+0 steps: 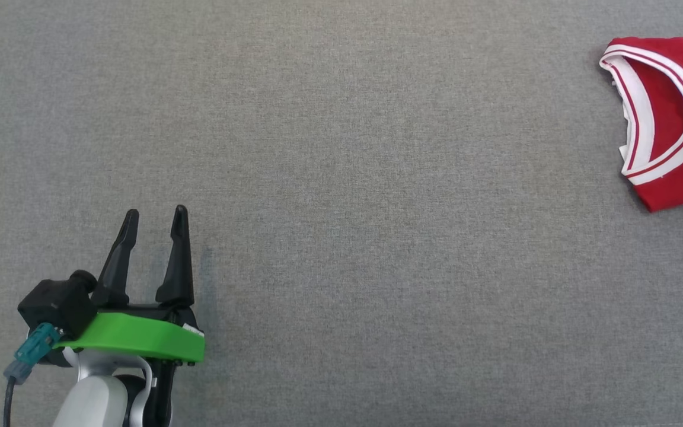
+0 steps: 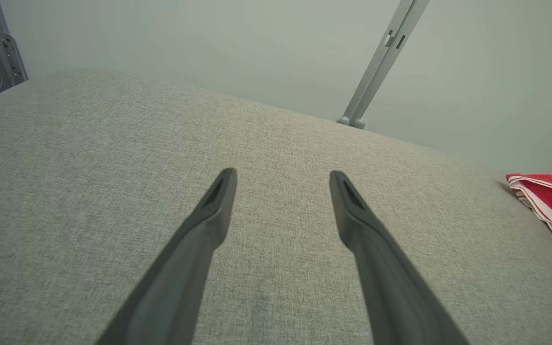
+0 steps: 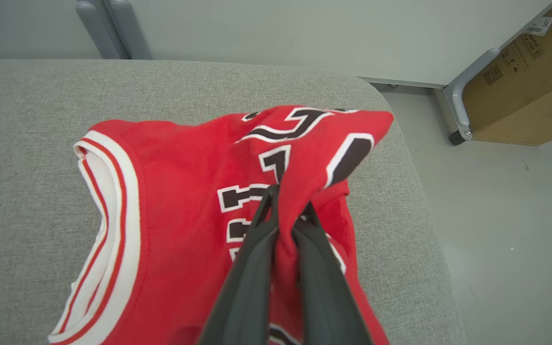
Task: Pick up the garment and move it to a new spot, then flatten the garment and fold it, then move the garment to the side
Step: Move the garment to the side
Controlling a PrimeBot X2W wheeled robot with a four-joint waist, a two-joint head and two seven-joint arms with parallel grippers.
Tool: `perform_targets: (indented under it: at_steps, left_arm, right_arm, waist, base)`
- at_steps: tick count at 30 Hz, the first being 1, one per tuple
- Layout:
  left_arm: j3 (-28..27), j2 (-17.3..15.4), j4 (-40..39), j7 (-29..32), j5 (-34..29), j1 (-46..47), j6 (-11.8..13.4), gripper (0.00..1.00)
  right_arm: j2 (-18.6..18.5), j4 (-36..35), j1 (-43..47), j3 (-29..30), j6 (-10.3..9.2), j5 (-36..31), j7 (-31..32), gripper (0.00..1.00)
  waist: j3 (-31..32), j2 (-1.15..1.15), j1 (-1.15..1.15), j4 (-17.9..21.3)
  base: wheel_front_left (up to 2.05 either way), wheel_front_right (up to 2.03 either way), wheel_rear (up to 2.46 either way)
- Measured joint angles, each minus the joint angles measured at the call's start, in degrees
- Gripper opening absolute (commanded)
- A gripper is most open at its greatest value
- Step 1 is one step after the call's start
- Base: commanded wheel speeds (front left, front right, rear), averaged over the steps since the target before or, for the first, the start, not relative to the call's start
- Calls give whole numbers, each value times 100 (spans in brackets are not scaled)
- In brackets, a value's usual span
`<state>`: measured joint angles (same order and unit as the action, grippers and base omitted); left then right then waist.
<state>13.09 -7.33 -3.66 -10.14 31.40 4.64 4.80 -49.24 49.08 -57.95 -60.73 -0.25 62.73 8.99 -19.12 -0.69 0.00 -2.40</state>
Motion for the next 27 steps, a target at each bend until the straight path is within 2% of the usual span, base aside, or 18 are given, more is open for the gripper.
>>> perform_targets:
  at_steps: [4,5,7,8,9,12,19,27]
  left_arm:
    - [-15,-83,-64,53,-13,31,8,100]
    - [-15,-85,-65,58,-31,31,21,100]
    - [-18,-85,-80,60,-41,31,26,100]
    - [-20,-86,-87,83,-41,32,26,100]
    - [-22,-86,-89,105,-41,33,27,100]
    - [-9,-89,-91,123,-42,37,27,100]
    - [-5,-91,-104,181,-43,40,29,100]
    - [-32,-114,-104,185,-42,36,58,100]
  right_arm:
    - [109,63,3,46,-166,-7,-156,2]
    - [143,94,6,57,-210,-7,-187,13]
    - [221,154,38,89,-291,-7,-292,48]
    - [253,171,76,97,-292,-7,-337,81]
    - [290,199,107,102,-332,-5,-364,100]
    - [336,327,179,156,-393,18,-528,100]
    - [167,697,402,242,-488,66,-703,100]
    - [426,750,488,288,-538,88,-1003,100]
  waist:
    - [-109,0,0,36]
    - [-132,0,0,48]
    - [-166,0,0,78]
    - [-179,0,0,95]
    - [-189,0,0,113]
    - [-201,0,0,160]
    - [-176,0,0,211]
    - [-81,0,0,369]
  base:
    - [0,0,0]
    - [0,0,0]
    - [0,0,0]
    - [0,0,0]
    - [0,0,0]
    - [0,0,0]
    - [0,0,0]
    - [0,0,0]
